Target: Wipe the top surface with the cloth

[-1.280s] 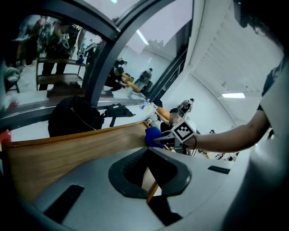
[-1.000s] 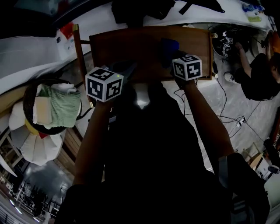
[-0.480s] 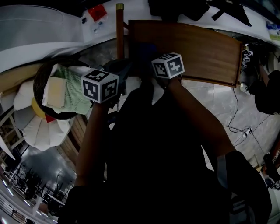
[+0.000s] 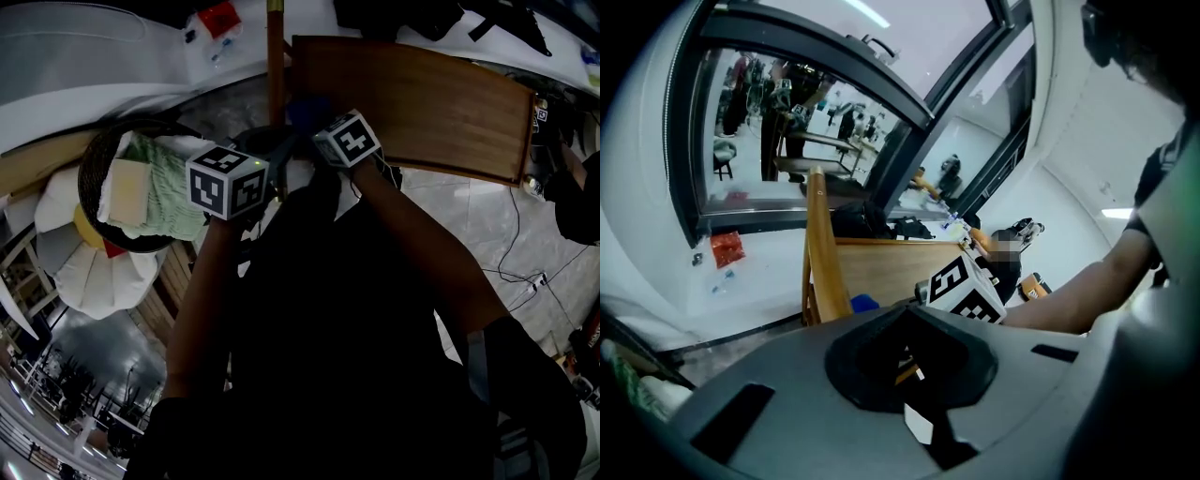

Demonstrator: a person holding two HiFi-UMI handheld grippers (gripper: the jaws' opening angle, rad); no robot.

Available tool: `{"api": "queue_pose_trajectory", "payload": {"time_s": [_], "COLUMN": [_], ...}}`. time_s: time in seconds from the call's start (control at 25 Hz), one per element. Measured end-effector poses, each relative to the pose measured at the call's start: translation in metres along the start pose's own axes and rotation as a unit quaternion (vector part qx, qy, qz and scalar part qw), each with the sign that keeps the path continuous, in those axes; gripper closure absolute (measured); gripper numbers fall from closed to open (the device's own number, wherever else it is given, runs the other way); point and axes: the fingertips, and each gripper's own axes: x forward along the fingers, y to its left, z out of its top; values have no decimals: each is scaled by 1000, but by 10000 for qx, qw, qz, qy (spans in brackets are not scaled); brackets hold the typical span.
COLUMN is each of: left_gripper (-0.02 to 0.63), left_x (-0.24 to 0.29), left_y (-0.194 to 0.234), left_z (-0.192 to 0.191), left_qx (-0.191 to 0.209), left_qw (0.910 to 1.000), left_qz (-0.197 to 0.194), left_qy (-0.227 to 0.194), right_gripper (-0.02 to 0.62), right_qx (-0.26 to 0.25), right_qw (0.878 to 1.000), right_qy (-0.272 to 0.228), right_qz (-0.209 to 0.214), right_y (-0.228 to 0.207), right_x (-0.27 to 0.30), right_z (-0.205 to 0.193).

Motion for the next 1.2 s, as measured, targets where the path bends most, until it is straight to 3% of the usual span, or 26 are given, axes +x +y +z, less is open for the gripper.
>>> {"api": "queue_pose_trajectory", "payload": {"time_s": [0.2, 0.4, 0.88, 1.2], "left_gripper": [598, 598, 598, 597], "left_x": [12, 27, 117, 191], "left_y": [-10, -30, -107, -180], "left_z": [6, 13, 48, 70], "left_qx": [42, 88, 395, 747], "left_qw": [10000, 9998, 9972, 9909], "left_qz": [-39, -96, -535, -974], "left_qy": [54, 117, 341, 559], "right_gripper": [534, 534, 534, 534], "right_qx": [-299, -91, 357, 841], "right_qw": [9995, 9998, 9973, 9879], "right_qy": [80, 144, -38, -209], "right_qz": [41, 55, -644, -1290], "right_y": [-2, -20, -128, -205], "right_x": [-3, -24, -135, -221], "right_z": [-4, -25, -94, -150]}}
